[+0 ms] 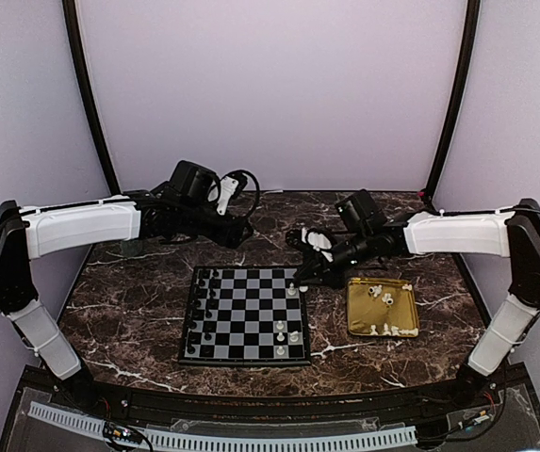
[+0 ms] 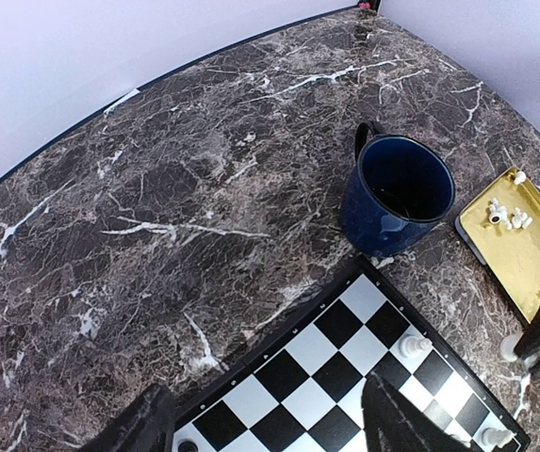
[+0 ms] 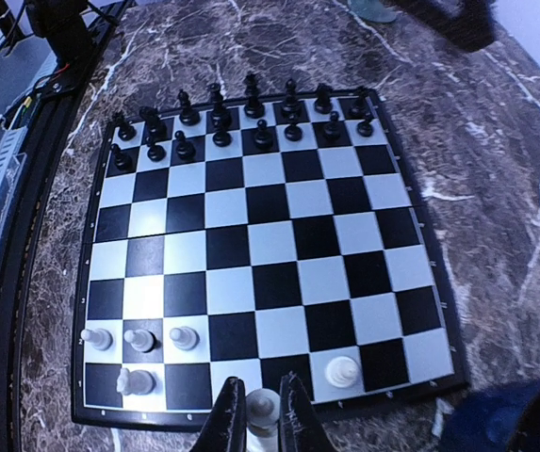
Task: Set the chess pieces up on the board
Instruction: Place the queen at d1.
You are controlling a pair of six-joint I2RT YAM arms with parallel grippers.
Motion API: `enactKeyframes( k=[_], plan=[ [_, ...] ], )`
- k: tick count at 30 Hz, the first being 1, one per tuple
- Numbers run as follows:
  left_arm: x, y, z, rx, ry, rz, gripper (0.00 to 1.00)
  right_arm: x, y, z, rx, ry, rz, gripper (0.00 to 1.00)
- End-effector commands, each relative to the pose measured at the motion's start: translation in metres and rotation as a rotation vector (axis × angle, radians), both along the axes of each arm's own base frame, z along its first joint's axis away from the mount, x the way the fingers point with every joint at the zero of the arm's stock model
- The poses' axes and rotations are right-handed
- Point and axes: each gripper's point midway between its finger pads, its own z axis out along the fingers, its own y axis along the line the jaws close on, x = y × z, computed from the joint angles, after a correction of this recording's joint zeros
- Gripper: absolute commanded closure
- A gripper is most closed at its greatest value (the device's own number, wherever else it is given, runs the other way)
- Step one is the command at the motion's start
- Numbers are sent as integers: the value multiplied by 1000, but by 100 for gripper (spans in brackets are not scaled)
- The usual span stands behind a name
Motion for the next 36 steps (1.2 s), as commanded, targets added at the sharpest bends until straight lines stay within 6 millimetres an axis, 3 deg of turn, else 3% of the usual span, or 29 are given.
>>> enactKeyframes(
  k=[1,7,17,24,30,36],
  plan=[
    [6,1,8,6,-37,6,30,-20,28,-19,51,24,87,89],
    [3,0,12,-1,-37,-4,30,-24,37,-44,27,60,104,89],
    [1,0,17,-11,-41,-10,30,-27,38,-66,-12,92,115,88],
    [0,-1,17,-17,-35,-15,30,-25,38,-76,-35,97,117,86],
    [0,-1,18,-18,-34,-16,30,-25,37,-77,-48,91,118,77],
    [-1,-1,18,-20,-32,-19,30,-25,36,-76,-53,91,117,76]
  ],
)
